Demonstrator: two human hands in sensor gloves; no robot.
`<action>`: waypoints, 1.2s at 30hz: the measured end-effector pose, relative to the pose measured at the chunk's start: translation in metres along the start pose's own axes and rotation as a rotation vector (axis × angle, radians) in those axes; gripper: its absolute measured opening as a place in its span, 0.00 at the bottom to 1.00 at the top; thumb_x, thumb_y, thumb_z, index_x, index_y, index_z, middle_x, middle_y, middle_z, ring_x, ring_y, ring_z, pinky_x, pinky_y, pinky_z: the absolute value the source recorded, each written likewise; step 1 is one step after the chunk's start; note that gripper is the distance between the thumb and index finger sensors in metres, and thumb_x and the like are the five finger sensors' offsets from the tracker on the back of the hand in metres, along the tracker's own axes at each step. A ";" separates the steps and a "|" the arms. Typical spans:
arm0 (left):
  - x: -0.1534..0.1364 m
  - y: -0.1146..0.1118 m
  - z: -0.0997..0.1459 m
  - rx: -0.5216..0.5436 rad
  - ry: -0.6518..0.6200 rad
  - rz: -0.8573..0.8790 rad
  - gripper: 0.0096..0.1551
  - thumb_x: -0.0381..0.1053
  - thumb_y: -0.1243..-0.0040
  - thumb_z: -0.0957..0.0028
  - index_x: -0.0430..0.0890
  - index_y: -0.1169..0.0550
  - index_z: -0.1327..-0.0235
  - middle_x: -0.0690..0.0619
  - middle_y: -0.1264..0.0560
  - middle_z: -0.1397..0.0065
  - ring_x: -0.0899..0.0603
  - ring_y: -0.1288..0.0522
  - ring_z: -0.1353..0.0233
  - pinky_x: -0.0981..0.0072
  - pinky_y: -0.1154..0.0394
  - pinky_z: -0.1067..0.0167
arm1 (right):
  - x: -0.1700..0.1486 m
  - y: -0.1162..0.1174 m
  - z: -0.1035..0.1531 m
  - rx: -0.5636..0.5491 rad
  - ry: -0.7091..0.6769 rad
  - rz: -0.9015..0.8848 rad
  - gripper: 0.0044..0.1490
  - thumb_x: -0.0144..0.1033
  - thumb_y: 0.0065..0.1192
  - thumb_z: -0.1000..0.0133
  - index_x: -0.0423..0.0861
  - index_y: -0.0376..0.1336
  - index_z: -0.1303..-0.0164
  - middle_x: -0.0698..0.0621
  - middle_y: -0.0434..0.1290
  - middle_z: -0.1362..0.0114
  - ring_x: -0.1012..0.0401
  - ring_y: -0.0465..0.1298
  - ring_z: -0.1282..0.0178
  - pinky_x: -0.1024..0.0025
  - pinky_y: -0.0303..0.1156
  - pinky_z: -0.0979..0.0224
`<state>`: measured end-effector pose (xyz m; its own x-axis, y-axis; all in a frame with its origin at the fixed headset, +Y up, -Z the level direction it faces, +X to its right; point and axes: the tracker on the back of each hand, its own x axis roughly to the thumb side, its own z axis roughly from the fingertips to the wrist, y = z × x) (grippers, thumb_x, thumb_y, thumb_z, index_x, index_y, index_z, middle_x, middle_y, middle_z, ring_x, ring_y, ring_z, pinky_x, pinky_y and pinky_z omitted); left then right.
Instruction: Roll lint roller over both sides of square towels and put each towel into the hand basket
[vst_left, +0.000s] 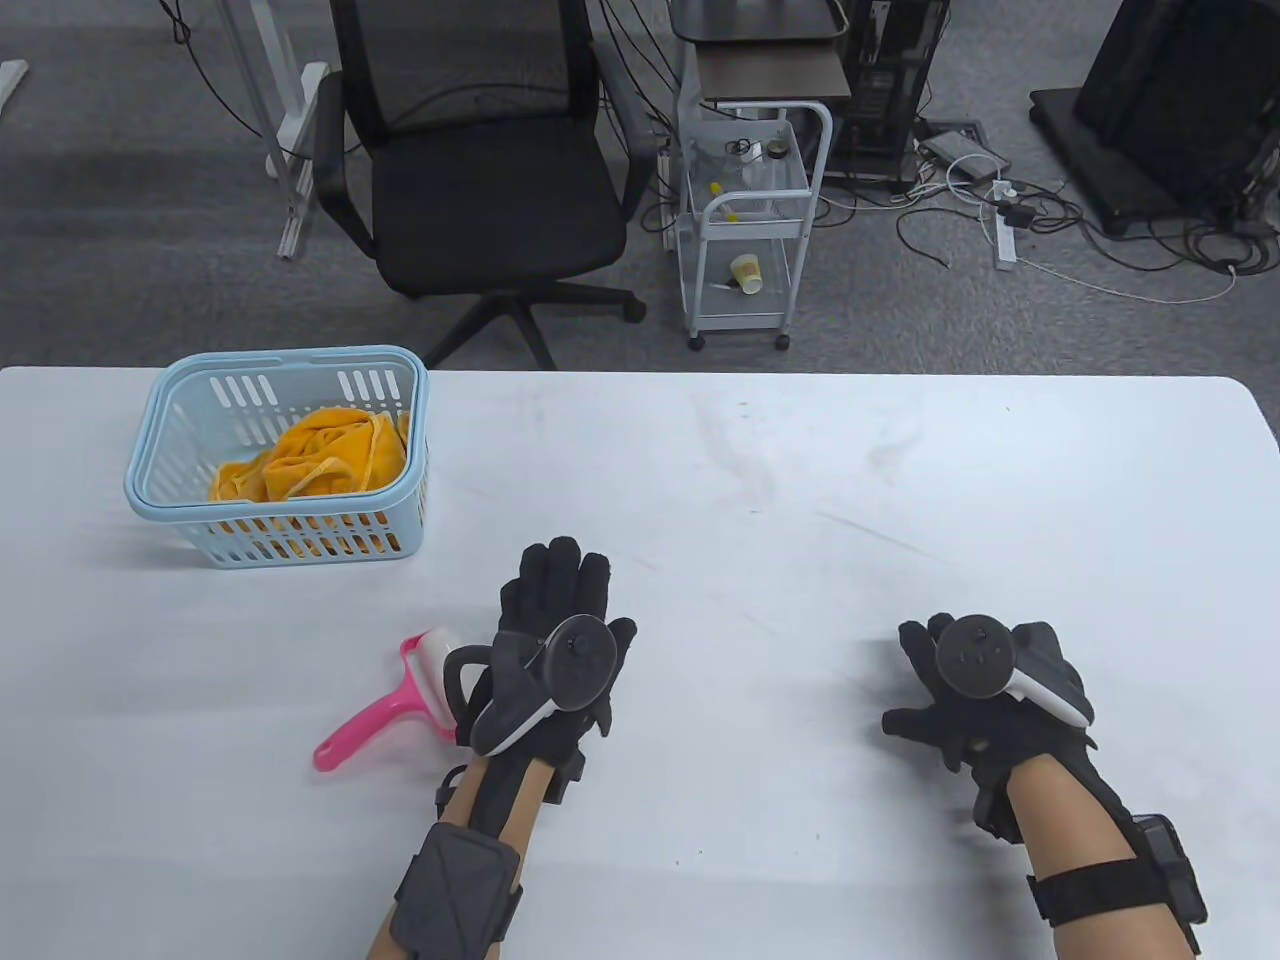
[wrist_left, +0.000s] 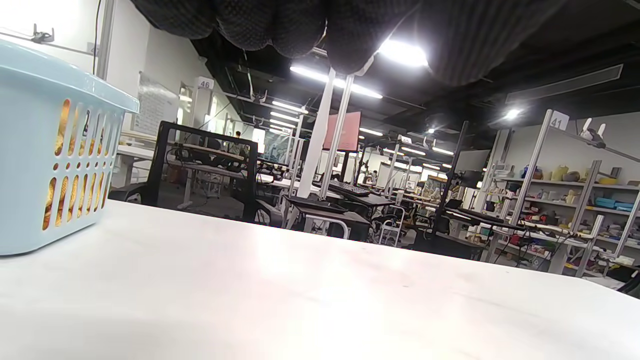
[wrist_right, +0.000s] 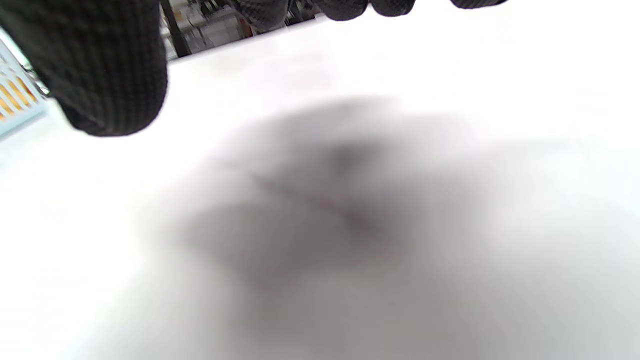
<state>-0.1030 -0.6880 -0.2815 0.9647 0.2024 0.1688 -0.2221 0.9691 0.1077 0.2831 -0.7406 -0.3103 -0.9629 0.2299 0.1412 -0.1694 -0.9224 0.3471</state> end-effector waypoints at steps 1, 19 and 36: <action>0.001 0.000 0.000 0.001 -0.006 -0.003 0.37 0.62 0.45 0.44 0.50 0.34 0.23 0.42 0.46 0.14 0.30 0.46 0.16 0.35 0.42 0.28 | 0.010 -0.010 0.002 -0.020 -0.012 -0.004 0.63 0.64 0.68 0.47 0.46 0.41 0.14 0.36 0.41 0.13 0.34 0.43 0.16 0.27 0.51 0.25; 0.025 -0.010 0.010 0.040 -0.067 -0.112 0.36 0.62 0.57 0.44 0.50 0.35 0.23 0.43 0.47 0.14 0.31 0.48 0.16 0.36 0.43 0.27 | 0.116 0.005 0.015 -0.499 -0.015 0.036 0.43 0.52 0.48 0.37 0.42 0.48 0.16 0.39 0.45 0.14 0.38 0.41 0.17 0.31 0.50 0.25; 0.051 -0.026 0.013 0.032 -0.101 -0.191 0.35 0.60 0.57 0.44 0.50 0.36 0.23 0.44 0.48 0.13 0.32 0.50 0.16 0.37 0.45 0.27 | 0.095 0.022 0.012 -0.484 0.021 0.096 0.41 0.50 0.48 0.37 0.42 0.48 0.17 0.41 0.43 0.15 0.42 0.36 0.19 0.38 0.44 0.25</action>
<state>-0.0496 -0.7047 -0.2628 0.9709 -0.0013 0.2395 -0.0426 0.9831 0.1778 0.1905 -0.7358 -0.2782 -0.9822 0.1352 0.1306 -0.1531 -0.9785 -0.1383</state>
